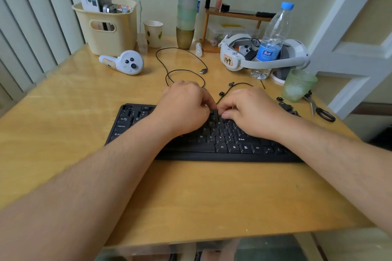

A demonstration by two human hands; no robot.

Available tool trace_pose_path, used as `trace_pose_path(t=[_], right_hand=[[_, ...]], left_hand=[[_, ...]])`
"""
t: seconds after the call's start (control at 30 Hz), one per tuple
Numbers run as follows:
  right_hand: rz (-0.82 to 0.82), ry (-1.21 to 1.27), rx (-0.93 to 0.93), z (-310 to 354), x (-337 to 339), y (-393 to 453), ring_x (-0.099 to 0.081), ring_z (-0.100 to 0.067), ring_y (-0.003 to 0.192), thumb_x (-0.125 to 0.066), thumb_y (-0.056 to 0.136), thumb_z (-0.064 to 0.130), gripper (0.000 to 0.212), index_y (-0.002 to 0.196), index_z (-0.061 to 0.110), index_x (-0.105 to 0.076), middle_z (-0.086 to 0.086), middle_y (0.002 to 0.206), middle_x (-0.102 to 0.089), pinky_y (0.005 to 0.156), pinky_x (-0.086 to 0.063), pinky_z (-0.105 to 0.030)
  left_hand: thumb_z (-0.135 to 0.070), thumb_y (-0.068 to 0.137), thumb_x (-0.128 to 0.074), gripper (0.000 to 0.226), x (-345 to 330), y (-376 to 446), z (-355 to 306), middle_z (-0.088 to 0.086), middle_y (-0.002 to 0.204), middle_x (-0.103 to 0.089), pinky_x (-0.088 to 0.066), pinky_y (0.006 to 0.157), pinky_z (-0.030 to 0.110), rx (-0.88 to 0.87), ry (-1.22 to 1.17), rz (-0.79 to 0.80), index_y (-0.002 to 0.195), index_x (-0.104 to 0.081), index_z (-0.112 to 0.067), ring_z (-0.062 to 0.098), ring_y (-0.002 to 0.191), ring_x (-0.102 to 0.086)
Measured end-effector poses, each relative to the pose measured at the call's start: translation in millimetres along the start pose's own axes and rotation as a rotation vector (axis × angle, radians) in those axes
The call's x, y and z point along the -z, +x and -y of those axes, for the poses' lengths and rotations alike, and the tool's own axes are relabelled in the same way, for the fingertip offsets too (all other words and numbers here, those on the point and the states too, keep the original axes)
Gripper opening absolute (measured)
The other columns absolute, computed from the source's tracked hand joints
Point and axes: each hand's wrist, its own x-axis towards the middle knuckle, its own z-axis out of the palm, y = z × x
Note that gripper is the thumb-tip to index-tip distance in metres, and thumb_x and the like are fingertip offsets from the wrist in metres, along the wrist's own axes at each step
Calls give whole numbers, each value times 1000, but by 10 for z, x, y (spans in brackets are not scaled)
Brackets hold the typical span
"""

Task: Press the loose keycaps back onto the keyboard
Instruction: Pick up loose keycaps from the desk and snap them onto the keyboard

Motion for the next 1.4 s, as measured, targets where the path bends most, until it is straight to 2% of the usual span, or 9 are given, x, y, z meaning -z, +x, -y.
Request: trace_pose_path(t=[0.17, 0.27, 0.43, 0.53, 0.87, 1.03, 1.17, 1.3, 1.4], right_hand=[[55, -82, 67, -50, 51, -41, -58, -16, 103, -72, 96, 30, 16, 109, 31, -80, 10, 100, -68, 97, -47, -36], [83, -62, 42, -26, 69, -32, -58, -13, 104, -72, 95, 30, 15, 108, 32, -80, 11, 102, -68, 97, -47, -34], [73, 104, -172, 34, 120, 9, -64, -7, 83, -83, 85, 28, 9, 81, 33, -79, 12, 86, -72, 70, -49, -24], [104, 146, -231, 57, 145, 41, -64, -6, 77, -86, 82, 26, 12, 75, 31, -78, 11, 80, -72, 63, -45, -23], [234, 147, -386, 164, 232, 182, -65, -13, 82, -87, 82, 25, 10, 76, 26, -78, 7, 82, -72, 76, -54, -31], [326, 111, -430, 236, 309, 252, -62, -15, 81, -84, 86, 24, 7, 82, 25, -78, 2, 88, -71, 64, -46, -28], [366, 87, -437, 288, 319, 305, -64, -19, 87, -83, 86, 23, 6, 85, 22, -77, -1, 91, -71, 73, -52, -32], [354, 123, -444, 256, 320, 277, -61, -17, 77, -82, 88, 24, 7, 84, 23, -76, -1, 88, -69, 60, -46, -28], [294, 212, -459, 174, 237, 227, -63, -19, 86, -85, 85, 23, 11, 80, 21, -75, 0, 88, -70, 73, -52, -32]], left_hand=[[-18, 86, -56, 35, 2, -3, 7, -8, 104, -64, -46, 101, 46, 7, -14, -7, 97, -77, -43, 24, 113, -50], [-18, 87, -56, 35, -4, 1, -9, -9, 103, -63, -46, 102, 47, 2, -18, -4, 96, -77, -45, 24, 113, -49], [-17, 86, -55, 36, 18, -4, -11, -8, 104, -64, -46, 101, 46, 3, -19, 1, 97, -77, -44, 24, 113, -49], [-17, 86, -56, 36, 21, -13, -19, -8, 105, -64, -46, 101, 47, 0, -17, 7, 98, -76, -44, 23, 112, -49], [-15, 86, -57, 36, 25, -21, -31, -7, 102, -64, -46, 101, 47, 2, -16, 14, 97, -76, -44, 25, 110, -50], [-14, 86, -56, 37, 32, -24, -36, -6, 100, -64, -46, 100, 46, 8, -16, 31, 96, -76, -44, 26, 110, -50], [-14, 87, -55, 37, 45, -36, -43, -6, 102, -65, -46, 101, 47, 15, -21, 36, 93, -74, -45, 26, 112, -49], [-15, 87, -55, 36, 56, -30, -33, -7, 102, -64, -46, 102, 47, 22, -15, 37, 93, -75, -45, 25, 112, -49], [-16, 88, -55, 36, 61, -31, -34, -7, 103, -65, -45, 102, 47, 26, -19, 33, 94, -75, -45, 25, 113, -48]])
